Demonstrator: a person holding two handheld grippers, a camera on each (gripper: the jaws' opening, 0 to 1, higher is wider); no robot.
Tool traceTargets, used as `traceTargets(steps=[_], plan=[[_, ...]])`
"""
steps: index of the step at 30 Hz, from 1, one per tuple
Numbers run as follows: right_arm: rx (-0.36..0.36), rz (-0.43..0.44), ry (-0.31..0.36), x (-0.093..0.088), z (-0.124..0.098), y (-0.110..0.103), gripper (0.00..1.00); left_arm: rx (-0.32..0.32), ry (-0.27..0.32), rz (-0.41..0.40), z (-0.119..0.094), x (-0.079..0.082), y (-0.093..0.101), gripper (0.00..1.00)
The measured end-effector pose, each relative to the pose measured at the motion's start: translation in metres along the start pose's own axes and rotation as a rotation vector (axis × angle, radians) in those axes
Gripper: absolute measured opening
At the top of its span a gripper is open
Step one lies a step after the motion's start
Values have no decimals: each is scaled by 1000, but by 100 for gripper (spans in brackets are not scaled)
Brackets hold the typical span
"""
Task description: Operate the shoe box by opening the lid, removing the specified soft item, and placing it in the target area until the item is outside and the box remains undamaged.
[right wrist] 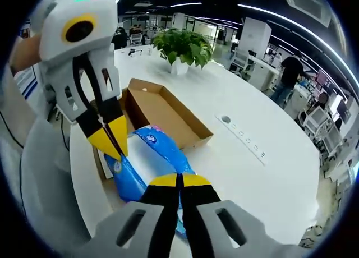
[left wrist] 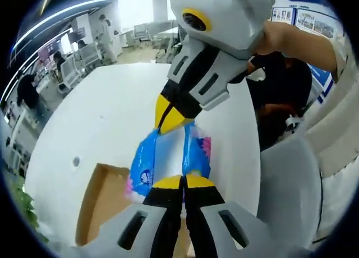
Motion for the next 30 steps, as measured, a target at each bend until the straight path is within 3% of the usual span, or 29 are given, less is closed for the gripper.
traceTargets(steps=[21, 30], plan=[[-66, 96, 10, -36, -34, 47, 0, -37, 29, 52, 49, 52, 12, 0], [-79, 140, 15, -56, -45, 62, 0, -53, 38, 70, 71, 67, 16, 0]])
Point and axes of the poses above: the point that each gripper's makers call its tool centre point, and the gripper's own axes: z roughly forward along the fingers, y roughly to its right, x roughly out of its top, the point moved 4 cm from there along -z, roughly backward along the fingers, and after that the axes turned 9 degrees about x, right-handed, at the moved point
